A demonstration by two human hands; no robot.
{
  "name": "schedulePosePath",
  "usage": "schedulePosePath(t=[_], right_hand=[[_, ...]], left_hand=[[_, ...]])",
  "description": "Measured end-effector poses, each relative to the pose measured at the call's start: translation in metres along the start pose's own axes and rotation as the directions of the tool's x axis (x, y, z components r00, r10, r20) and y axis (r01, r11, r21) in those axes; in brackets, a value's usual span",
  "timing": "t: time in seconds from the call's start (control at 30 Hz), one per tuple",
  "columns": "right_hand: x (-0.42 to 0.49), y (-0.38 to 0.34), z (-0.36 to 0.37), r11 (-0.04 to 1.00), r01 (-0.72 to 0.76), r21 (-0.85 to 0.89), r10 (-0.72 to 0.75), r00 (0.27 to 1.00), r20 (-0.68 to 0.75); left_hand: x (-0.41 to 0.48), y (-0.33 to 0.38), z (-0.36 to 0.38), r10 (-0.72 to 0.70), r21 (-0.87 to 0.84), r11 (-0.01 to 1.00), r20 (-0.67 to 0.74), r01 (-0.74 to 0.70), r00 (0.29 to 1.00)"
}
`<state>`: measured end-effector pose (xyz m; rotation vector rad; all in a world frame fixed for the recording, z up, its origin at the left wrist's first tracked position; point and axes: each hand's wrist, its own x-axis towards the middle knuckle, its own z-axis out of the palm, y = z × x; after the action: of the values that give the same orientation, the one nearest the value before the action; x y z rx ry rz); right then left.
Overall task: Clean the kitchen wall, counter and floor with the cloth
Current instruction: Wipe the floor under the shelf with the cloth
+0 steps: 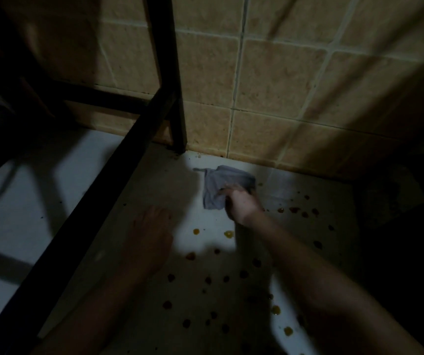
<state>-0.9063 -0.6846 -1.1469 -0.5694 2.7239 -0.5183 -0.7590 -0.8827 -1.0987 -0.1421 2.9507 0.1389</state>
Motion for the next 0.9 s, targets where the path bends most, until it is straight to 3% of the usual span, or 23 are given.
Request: schedulePosePath(t=[0.13, 0.23, 0.4, 0.63, 0.9], right_hand=[[-0.014, 0.042, -0.019, 0.982, -0.083, 0.168, 0.099, 0.991, -0.089], [-0.026, 0.069, -0.025, 0.98, -0.121, 0.155, 0.135, 0.988, -0.081], [-0.058, 0.109, -0.034, 0.918, -0.258, 0.3, 0.305, 0.945, -0.12], [-0.09, 0.109, -0.025, 0.814, -0.453, 0.365, 0.545, 0.813, -0.205], [-0.07, 0.025, 0.006, 0.979, -0.167, 0.116, 0.186, 0.966, -0.18]], left_hand=[[-0.002, 0.003, 0.003, -0.001, 0.026, 1.0, -0.001, 0.001, 1.0], [-0.002, 0.01, 0.002, -0.021, -0.094, 0.995, -0.01, 0.02, 1.0], [-0.005, 0.028, -0.003, -0.036, -0.221, 0.975, -0.017, 0.032, 0.999], [-0.002, 0.039, -0.007, -0.037, -0.206, 0.978, -0.025, 0.031, 0.999], [0.0, 0.046, -0.006, 0.025, -0.168, 0.985, -0.054, -0.034, 0.998]])
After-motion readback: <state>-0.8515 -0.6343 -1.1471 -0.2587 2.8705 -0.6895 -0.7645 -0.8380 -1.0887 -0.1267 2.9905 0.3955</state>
